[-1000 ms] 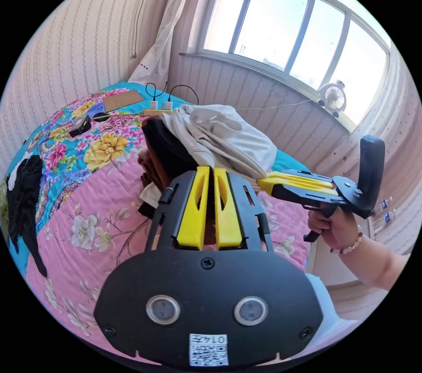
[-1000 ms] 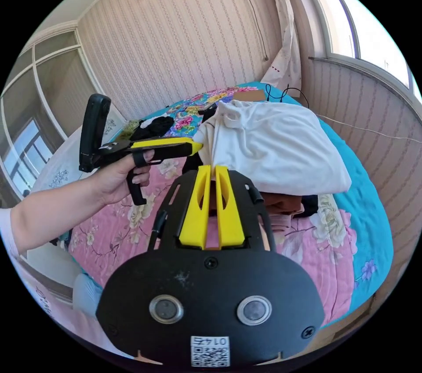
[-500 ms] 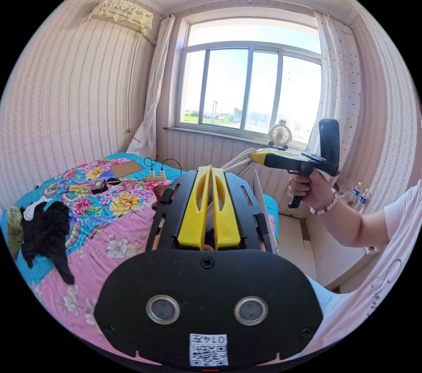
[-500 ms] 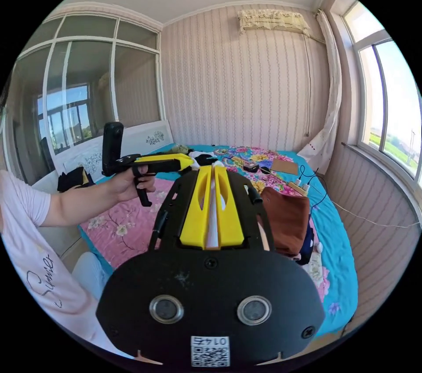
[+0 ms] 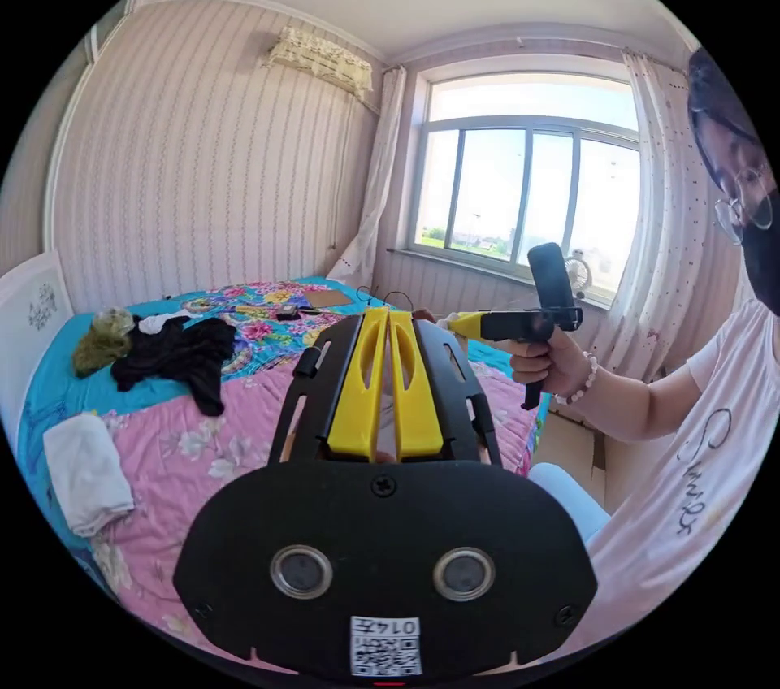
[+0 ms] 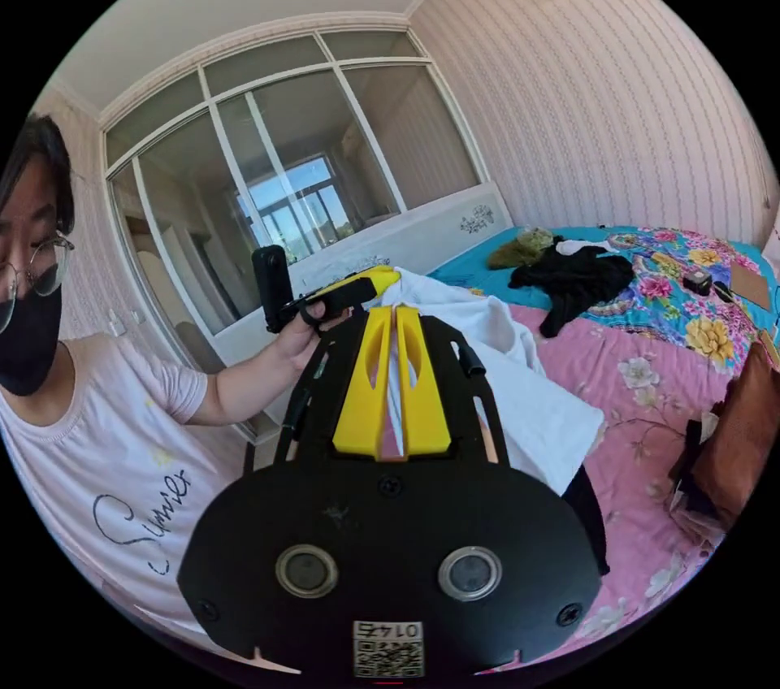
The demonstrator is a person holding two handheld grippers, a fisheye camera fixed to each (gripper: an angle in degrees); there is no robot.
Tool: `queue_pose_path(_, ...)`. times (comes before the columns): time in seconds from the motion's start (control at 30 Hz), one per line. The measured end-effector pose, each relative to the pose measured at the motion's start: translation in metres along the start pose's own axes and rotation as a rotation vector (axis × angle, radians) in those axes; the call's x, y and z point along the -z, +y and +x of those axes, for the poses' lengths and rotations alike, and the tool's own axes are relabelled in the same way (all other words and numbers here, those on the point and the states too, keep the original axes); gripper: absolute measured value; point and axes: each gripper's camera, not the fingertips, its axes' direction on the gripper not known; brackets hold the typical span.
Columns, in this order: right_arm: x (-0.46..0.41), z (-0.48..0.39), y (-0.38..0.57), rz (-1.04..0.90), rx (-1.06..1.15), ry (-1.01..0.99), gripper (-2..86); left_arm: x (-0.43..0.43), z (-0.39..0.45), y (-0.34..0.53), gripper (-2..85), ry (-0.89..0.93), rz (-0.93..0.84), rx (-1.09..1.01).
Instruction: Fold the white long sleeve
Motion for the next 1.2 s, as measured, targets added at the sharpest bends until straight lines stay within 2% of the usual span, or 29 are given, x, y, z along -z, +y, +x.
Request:
queue_pose_path(0.2, -0.194, -0.05, 0.027, -0.207, 0.03, -0.274, 0.3, 0.11, -0.051, 0.111, -1.0, -0.314, -0.067, 0.253)
queue_pose_path(0.3, -0.286, -0.042, 0.072, -0.397, -0.031, -0.217, 0.5, 0.122, -0.085, 0.184, -1.0, -0.404, -0.241, 0.432)
queue_pose_path(0.37, -0.319, -0.029, 0.109, -0.533, -0.071, -0.167, 0.5, 0.119, -0.102, 0.229, -0.9, -0.327, -0.314, 0.563)
queue_pose_path(0.4, -0.319, -0.018, 0.129, -0.573, -0.085, -0.159, 0.8, 0.12, -0.107, 0.251, -0.9, -0.252, -0.282, 0.638)
queue_pose_path(0.47, -0.289, 0.003, 0.153, -0.547, -0.107, -0.138, 1.9, 0.125, -0.105, 0.26, -0.8, -0.203, -0.213, 0.64)
queue_pose_path(0.53, -0.239, 0.035, 0.173, -0.499, -0.153, -0.077, 4.8, 0.124, -0.101, 0.25, -0.5, -0.273, -0.223, 0.582)
queue_pose_path(0.63, -0.129, 0.1, 0.211, -0.381, -0.328, 0.173, 10.4, 0.089, -0.099, 0.217, 3.2, -0.276, -0.315, 0.416)
queue_pose_path(0.7, -0.048, 0.147, 0.244, -0.315, -0.471, 0.465, 17.9, 0.031, -0.091, 0.192, 9.4, -0.272, -0.357, 0.289)
queue_pose_path(0.73, -0.032, 0.158, 0.252, -0.307, -0.508, 0.532, 20.2, 0.013, -0.087, 0.188, 10.6, -0.266, -0.361, 0.25)
queue_pose_path(0.8, 0.007, 0.197, 0.283, -0.279, -0.637, 0.651, 23.5, -0.069, -0.08, 0.178, 13.8, -0.144, -0.425, 0.187)
queue_pose_path(0.87, 0.015, 0.225, 0.304, -0.277, -0.725, 0.639, 24.1, -0.133, -0.08, 0.179, 15.3, -0.033, -0.457, 0.213)
queue_pose_path(0.93, 0.013, 0.248, 0.321, -0.292, -0.811, 0.611, 24.2, -0.196, -0.082, 0.188, 16.7, 0.01, -0.564, 0.231)
queue_pose_path(1.03, 0.008, 0.261, 0.326, -0.287, -0.843, 0.609, 22.5, -0.279, -0.086, 0.208, 19.3, 0.048, -0.838, 0.325)
queue_pose_path(1.07, 0.007, 0.262, 0.321, -0.29, -0.823, 0.572, 17.8, -0.302, -0.081, 0.216, 19.4, 0.079, -0.931, 0.313)
queue_pose_path(1.13, 0.004, 0.26, 0.316, -0.266, -0.788, 0.467, 14.4, -0.317, -0.074, 0.219, 17.3, 0.016, -0.96, 0.262)
queue_pose_path(1.2, -0.003, 0.261, 0.311, -0.31, -0.733, 0.448, 11.7, -0.326, -0.073, 0.215, 8.8, 0.043, -0.976, 0.255)
